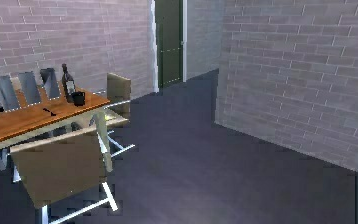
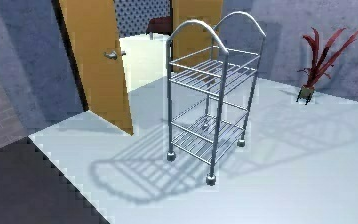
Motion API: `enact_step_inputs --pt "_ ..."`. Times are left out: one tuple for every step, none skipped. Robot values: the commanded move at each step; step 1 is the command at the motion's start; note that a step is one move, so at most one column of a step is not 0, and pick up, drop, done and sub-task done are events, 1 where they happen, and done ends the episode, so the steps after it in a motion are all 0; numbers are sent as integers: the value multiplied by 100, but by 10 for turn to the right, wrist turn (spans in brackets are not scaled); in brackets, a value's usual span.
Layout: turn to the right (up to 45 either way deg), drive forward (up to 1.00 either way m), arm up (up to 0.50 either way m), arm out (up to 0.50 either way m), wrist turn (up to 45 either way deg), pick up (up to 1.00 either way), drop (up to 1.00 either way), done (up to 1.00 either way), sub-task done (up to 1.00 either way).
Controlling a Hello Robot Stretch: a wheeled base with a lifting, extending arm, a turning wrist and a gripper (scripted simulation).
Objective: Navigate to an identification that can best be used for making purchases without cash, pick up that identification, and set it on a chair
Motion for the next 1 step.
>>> enact_step_inputs --pt "30 0 0 0 0 0 0 0 0"
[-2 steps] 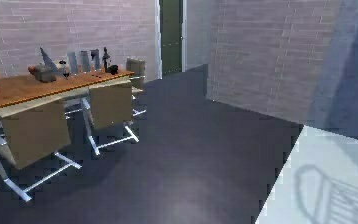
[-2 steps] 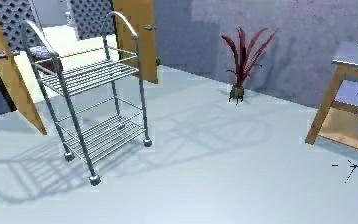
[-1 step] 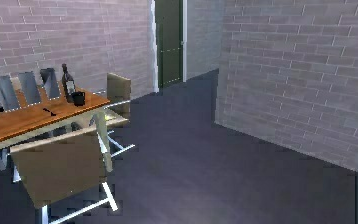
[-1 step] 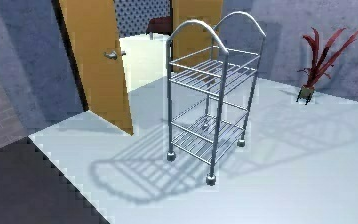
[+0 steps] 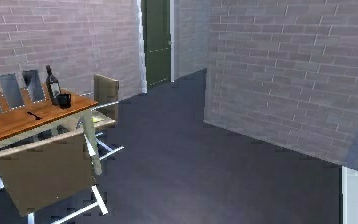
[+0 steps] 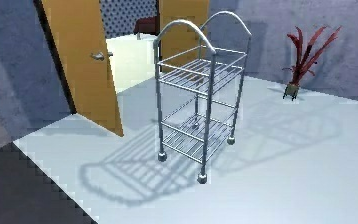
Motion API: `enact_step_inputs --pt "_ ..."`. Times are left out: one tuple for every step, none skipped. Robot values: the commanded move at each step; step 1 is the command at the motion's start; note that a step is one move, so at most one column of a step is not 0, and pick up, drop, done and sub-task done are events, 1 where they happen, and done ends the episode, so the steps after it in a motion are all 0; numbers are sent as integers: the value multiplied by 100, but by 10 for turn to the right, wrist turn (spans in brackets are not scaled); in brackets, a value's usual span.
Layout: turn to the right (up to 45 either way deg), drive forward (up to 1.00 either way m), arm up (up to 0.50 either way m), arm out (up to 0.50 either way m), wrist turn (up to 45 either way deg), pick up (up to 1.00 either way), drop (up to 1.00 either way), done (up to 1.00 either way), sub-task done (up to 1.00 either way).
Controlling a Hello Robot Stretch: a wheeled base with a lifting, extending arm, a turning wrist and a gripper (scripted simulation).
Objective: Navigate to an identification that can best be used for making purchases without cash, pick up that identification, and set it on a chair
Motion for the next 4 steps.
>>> enact_step_inputs --pt "0 100 0 0 0 0 0 0 0" --pt "-60 0 0 0 0 0 0 0 0" --pt "0 100 0 0 0 0 0 0 0" --pt "0 100 0 0 0 0 0 0 0"
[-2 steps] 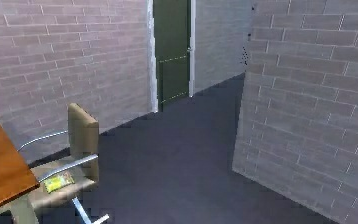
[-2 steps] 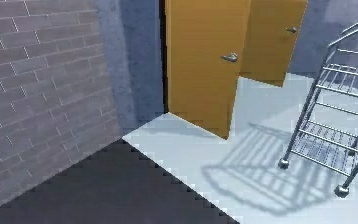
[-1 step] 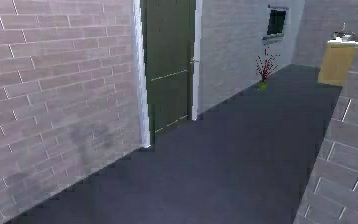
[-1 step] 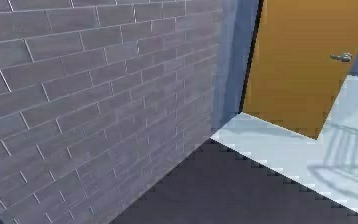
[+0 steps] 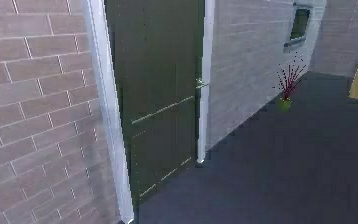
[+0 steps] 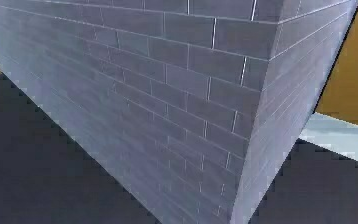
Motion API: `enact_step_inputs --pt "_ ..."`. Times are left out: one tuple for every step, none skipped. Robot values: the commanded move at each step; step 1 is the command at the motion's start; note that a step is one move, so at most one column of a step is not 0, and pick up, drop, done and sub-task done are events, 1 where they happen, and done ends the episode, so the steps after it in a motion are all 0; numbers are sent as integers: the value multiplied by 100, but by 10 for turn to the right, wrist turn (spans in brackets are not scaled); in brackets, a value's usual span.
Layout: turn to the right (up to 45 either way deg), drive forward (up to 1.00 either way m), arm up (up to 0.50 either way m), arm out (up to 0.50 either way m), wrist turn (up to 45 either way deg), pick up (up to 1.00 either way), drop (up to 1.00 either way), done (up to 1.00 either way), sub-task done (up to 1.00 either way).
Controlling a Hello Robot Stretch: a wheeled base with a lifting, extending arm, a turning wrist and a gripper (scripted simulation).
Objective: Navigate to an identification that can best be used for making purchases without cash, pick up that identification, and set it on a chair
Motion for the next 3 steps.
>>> enact_step_inputs --pt "-270 0 0 0 0 0 0 0 0" --pt "0 5 0 0 0 0 0 0 0" --pt "450 0 0 0 0 0 0 0 0"
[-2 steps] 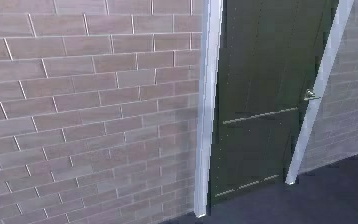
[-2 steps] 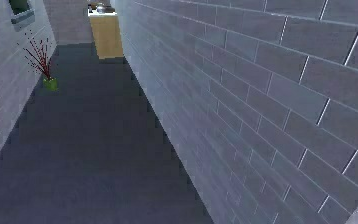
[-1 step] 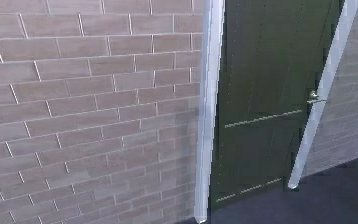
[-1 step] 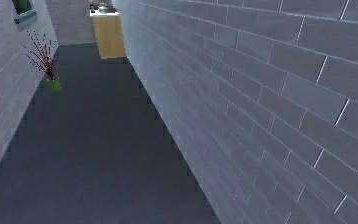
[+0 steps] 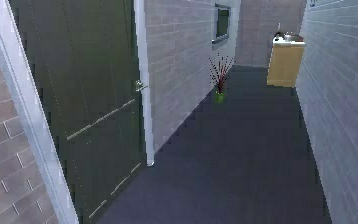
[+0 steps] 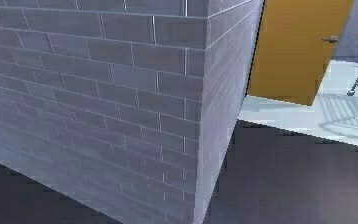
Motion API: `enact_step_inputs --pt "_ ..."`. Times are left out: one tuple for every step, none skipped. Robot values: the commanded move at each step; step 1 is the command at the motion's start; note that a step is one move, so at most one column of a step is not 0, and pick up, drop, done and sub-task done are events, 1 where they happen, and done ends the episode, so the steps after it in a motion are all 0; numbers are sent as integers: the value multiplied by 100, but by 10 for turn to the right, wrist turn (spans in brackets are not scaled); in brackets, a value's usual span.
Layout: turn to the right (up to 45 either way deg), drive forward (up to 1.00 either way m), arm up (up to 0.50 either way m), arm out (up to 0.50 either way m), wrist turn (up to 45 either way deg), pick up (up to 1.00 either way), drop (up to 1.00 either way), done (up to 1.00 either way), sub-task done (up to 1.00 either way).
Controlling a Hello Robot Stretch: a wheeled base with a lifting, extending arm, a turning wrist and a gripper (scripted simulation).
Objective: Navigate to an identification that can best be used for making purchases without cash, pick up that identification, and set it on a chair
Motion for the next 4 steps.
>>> enact_step_inputs --pt "210 0 0 0 0 0 0 0 0" --pt "0 100 0 0 0 0 0 0 0" --pt "0 100 0 0 0 0 0 0 0" --pt "30 0 0 0 0 0 0 0 0"
